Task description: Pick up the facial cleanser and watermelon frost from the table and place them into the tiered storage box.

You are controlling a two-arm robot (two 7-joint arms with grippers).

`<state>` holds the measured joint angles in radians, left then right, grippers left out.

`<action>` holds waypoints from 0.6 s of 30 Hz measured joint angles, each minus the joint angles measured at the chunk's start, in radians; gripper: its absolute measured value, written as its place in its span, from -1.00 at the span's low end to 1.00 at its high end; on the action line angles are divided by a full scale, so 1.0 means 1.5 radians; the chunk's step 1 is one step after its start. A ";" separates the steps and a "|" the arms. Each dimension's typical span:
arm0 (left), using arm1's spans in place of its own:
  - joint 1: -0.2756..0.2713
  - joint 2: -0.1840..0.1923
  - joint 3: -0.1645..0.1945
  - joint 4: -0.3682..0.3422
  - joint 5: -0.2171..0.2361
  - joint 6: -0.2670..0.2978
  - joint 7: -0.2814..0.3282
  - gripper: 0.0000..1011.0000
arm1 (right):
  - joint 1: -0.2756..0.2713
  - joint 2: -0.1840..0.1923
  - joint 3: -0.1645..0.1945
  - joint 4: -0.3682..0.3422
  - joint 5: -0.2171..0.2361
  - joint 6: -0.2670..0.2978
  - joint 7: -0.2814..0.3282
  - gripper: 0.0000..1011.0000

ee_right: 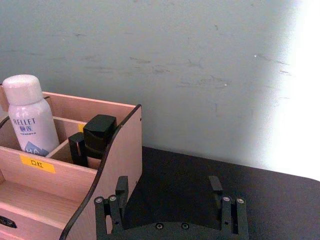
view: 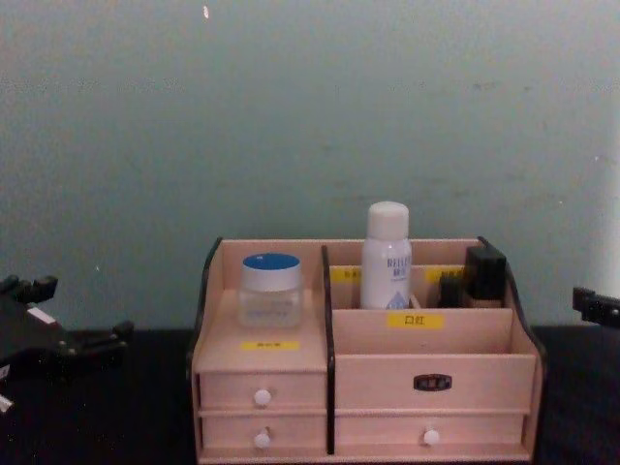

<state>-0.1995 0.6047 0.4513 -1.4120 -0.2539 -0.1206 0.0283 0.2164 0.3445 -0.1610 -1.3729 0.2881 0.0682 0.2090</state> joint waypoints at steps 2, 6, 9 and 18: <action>0.000 0.000 0.000 0.000 0.000 0.000 0.000 0.98 | 0.000 0.000 0.000 0.000 0.000 0.000 0.000 0.98; 0.000 0.000 0.000 0.000 0.000 0.000 0.000 0.98 | 0.000 0.000 0.000 0.000 0.000 0.000 0.000 0.98; 0.000 0.000 0.000 0.000 0.000 0.000 0.000 0.98 | 0.000 0.000 0.000 0.000 0.000 0.000 0.000 0.98; 0.000 0.000 0.000 0.000 0.000 0.000 0.000 0.98 | 0.000 0.000 0.000 0.000 0.000 0.000 0.000 0.98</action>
<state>-0.1995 0.6047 0.4514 -1.4120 -0.2539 -0.1205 0.0283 0.2163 0.3445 -0.1610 -1.3729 0.2881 0.0681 0.2090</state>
